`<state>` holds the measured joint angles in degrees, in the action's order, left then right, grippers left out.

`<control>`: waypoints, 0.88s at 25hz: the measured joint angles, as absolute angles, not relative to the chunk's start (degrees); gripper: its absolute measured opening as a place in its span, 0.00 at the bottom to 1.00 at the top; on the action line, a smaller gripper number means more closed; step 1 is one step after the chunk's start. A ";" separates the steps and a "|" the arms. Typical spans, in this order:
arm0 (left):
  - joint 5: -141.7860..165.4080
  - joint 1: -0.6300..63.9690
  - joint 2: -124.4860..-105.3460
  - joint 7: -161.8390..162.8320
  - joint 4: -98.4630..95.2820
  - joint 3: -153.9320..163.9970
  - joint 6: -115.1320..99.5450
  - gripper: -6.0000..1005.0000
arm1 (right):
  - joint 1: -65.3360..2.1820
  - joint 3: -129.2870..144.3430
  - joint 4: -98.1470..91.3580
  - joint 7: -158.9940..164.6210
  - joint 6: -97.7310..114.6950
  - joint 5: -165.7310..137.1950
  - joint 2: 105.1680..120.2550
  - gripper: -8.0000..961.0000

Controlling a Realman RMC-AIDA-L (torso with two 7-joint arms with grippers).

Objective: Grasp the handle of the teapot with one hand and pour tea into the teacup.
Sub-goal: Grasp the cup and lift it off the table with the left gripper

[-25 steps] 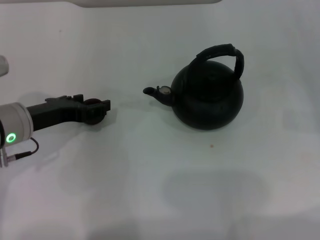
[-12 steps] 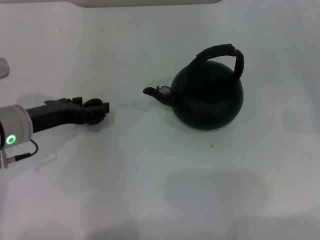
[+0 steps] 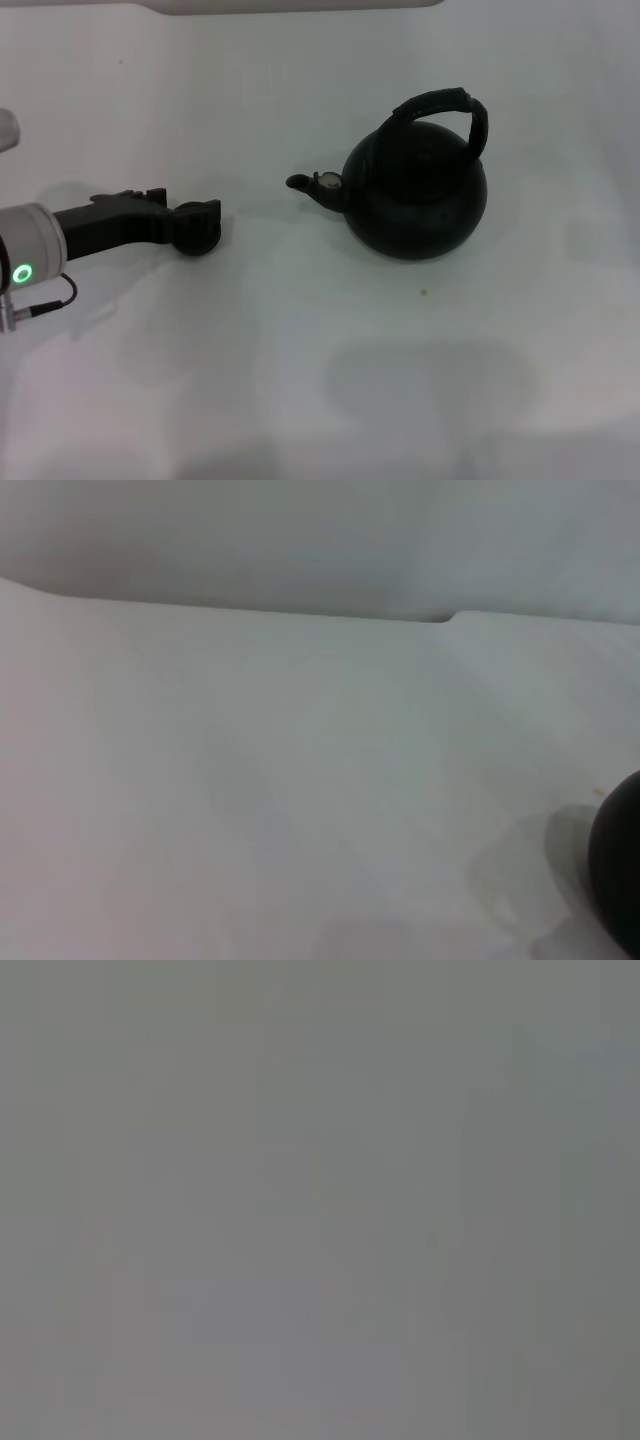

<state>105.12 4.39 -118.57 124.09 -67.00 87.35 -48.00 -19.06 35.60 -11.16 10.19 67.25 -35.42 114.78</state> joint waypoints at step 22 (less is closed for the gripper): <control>105.91 7.02 -118.53 124.59 -63.51 87.27 -49.11 0.87 | -19.11 35.59 -11.16 10.19 67.23 -35.41 114.78 0.89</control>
<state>105.91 7.02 -118.53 124.59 -63.51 87.27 -49.11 -19.11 35.59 -11.16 10.19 67.23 -35.42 114.78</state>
